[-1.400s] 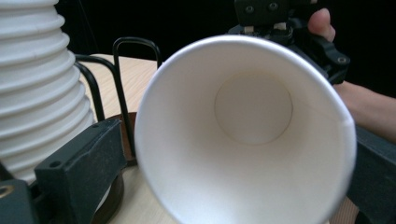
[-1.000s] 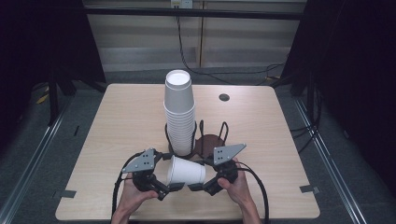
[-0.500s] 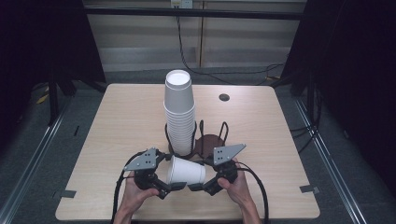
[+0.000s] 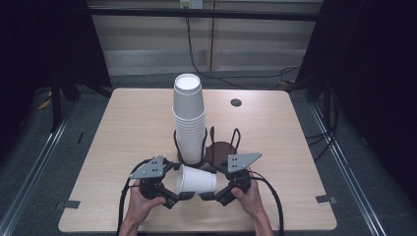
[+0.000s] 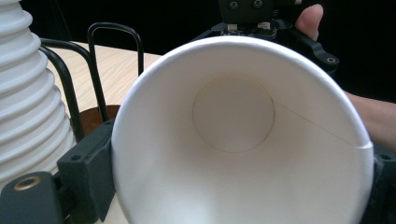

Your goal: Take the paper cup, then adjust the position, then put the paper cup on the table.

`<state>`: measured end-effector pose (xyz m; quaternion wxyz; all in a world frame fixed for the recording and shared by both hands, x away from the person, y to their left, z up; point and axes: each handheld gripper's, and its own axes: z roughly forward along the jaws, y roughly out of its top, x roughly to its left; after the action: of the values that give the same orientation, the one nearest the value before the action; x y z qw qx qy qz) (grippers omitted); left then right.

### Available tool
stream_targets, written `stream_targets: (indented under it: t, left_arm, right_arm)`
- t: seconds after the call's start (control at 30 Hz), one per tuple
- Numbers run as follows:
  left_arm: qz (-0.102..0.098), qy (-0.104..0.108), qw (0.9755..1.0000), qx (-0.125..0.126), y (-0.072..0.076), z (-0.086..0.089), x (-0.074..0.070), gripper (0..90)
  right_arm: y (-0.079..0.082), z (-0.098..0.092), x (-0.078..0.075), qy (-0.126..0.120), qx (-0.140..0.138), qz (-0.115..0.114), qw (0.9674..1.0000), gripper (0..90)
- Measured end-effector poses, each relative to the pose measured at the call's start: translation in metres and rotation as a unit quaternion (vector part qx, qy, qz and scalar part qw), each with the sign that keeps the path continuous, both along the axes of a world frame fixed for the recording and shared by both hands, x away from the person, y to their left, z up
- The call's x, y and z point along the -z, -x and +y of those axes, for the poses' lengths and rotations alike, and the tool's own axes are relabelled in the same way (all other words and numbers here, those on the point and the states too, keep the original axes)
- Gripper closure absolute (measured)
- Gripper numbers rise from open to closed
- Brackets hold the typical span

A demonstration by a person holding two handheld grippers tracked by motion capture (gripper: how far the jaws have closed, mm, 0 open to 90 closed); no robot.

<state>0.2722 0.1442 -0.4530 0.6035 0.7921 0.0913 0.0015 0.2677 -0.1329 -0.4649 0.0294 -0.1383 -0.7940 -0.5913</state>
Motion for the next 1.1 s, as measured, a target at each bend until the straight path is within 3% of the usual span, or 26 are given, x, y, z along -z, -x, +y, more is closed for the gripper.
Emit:
stream_targets:
  t: [0.17,0.27,0.47,0.6,0.73,0.87,0.93,1.1]
  left_arm:
    - [0.003,-0.003,0.9999,-0.011,-0.001,0.005,-0.002,9.7]
    - [0.006,-0.017,0.9995,-0.026,-0.003,0.009,-0.001,9.5]
    - [0.012,-0.025,0.9988,-0.040,-0.006,0.020,-0.004,9.4]
    - [0.012,-0.035,0.9982,-0.047,-0.006,0.027,-0.006,9.3]
    - [0.009,-0.049,0.9971,-0.057,-0.008,0.031,-0.010,9.3]
    - [0.011,-0.056,0.9964,-0.063,-0.010,0.037,-0.013,9.2]
    - [0.015,-0.059,0.9958,-0.068,-0.011,0.041,-0.013,9.2]
    - [0.022,-0.075,0.9935,-0.083,-0.015,0.051,-0.013,9.0]
  right_arm:
    - [0.003,-0.002,0.000,-0.005,0.029,-0.012,0.9995,12.9]
    - [0.004,-0.006,0.003,-0.012,0.050,-0.014,0.9986,13.0]
    - [0.009,-0.015,0.010,-0.017,0.104,-0.019,0.9943,13.0]
    - [0.013,-0.023,0.015,-0.026,0.159,-0.027,0.9866,13.1]
    - [0.015,-0.026,0.018,-0.015,0.181,-0.036,0.9828,13.1]
    - [0.016,-0.029,0.020,-0.014,0.218,-0.053,0.9745,13.0]
    - [0.015,-0.030,0.022,-0.003,0.227,-0.056,0.9722,13.0]
    - [0.016,-0.036,0.027,-0.014,0.250,-0.075,0.9653,12.9]
